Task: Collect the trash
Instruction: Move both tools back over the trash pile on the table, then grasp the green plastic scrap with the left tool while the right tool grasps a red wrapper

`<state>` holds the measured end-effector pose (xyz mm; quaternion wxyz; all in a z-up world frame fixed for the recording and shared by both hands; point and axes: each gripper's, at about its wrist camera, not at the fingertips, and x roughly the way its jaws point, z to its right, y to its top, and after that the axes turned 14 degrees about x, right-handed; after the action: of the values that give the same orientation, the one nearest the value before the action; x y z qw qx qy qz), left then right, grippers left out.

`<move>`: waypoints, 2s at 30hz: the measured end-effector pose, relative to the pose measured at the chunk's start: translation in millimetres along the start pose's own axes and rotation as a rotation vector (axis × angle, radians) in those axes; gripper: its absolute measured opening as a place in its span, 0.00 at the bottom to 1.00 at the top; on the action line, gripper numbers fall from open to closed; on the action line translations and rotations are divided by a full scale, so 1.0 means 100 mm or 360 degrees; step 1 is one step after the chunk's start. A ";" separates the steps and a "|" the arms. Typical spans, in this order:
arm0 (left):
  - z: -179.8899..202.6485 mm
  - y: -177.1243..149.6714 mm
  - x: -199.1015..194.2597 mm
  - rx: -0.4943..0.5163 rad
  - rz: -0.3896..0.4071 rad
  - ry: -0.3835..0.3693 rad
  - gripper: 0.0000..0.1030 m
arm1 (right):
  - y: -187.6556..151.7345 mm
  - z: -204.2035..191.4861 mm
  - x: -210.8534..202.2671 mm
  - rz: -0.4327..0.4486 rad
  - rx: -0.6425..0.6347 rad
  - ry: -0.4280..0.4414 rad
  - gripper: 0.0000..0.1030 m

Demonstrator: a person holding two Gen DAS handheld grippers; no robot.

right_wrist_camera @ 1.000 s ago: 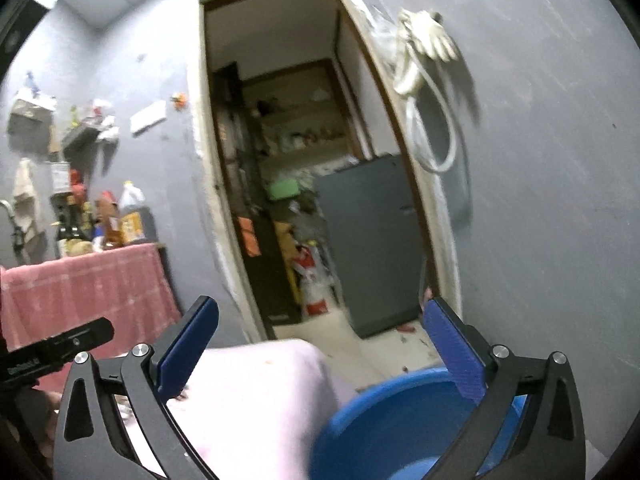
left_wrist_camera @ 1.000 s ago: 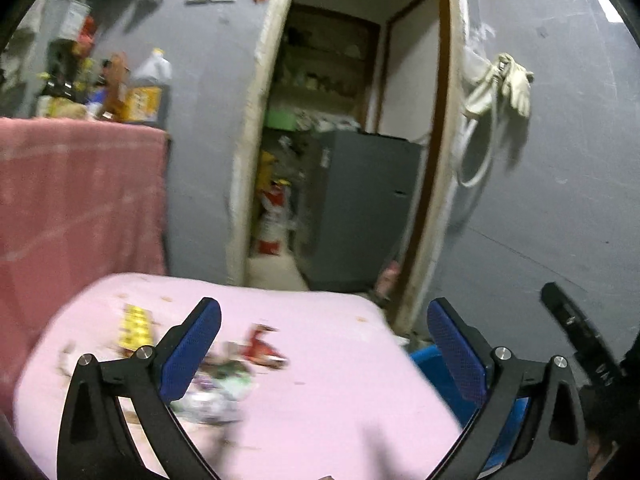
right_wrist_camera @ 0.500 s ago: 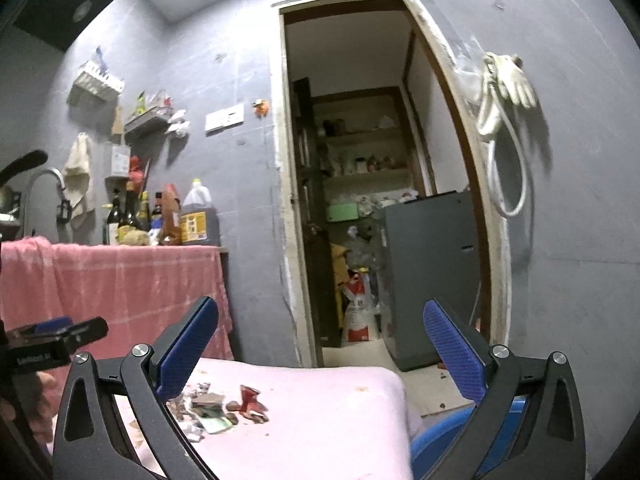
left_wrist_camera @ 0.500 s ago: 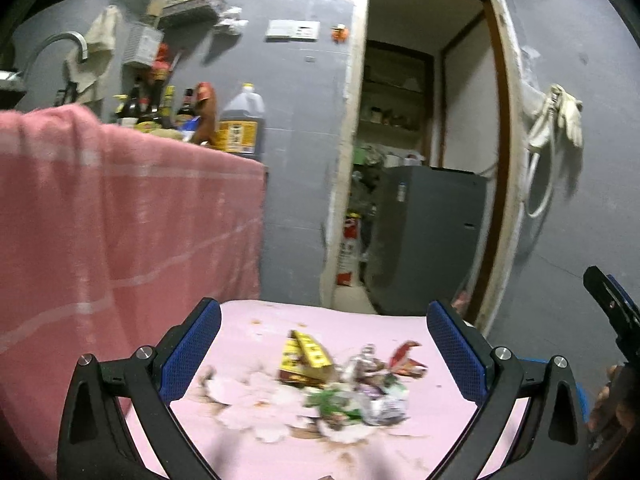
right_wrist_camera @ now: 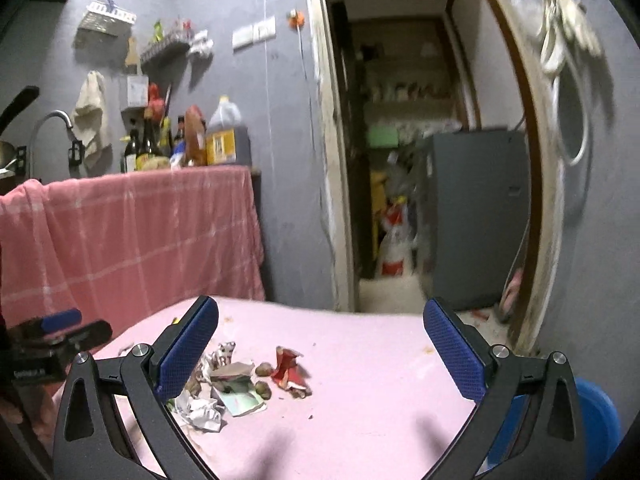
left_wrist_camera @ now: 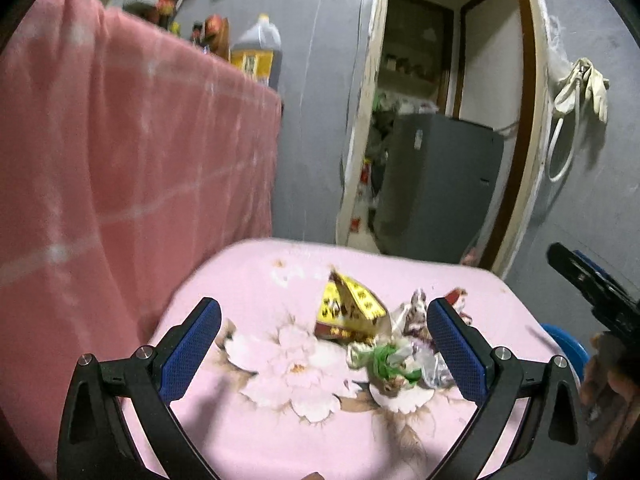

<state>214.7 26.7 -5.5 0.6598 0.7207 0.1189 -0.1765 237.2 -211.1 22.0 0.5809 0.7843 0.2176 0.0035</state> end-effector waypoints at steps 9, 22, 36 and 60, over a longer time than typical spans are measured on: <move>0.04 -0.09 0.17 0.0000 -0.0186 -0.0225 0.76 | -0.19 0.08 0.43 -0.0397 -0.0002 -0.0026 0.72; 0.09 -0.11 0.40 -0.0035 -0.0416 -0.0503 0.39 | -0.35 0.08 0.59 -0.0646 -0.0002 0.0033 0.59; 0.04 -0.08 0.41 -0.0092 -0.0422 -0.0596 0.14 | -0.40 0.09 0.74 -0.0772 -0.0015 -0.0011 0.57; -0.37 -0.16 0.23 -0.0437 -0.0259 -0.0555 0.11 | -0.50 -0.03 1.08 -0.0995 -0.0094 -0.0018 0.12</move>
<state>232.5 64.2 -27.2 0.7457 0.5709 0.0837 -0.3332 317.5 -159.9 -49.5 0.5775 0.6623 0.4448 -0.1733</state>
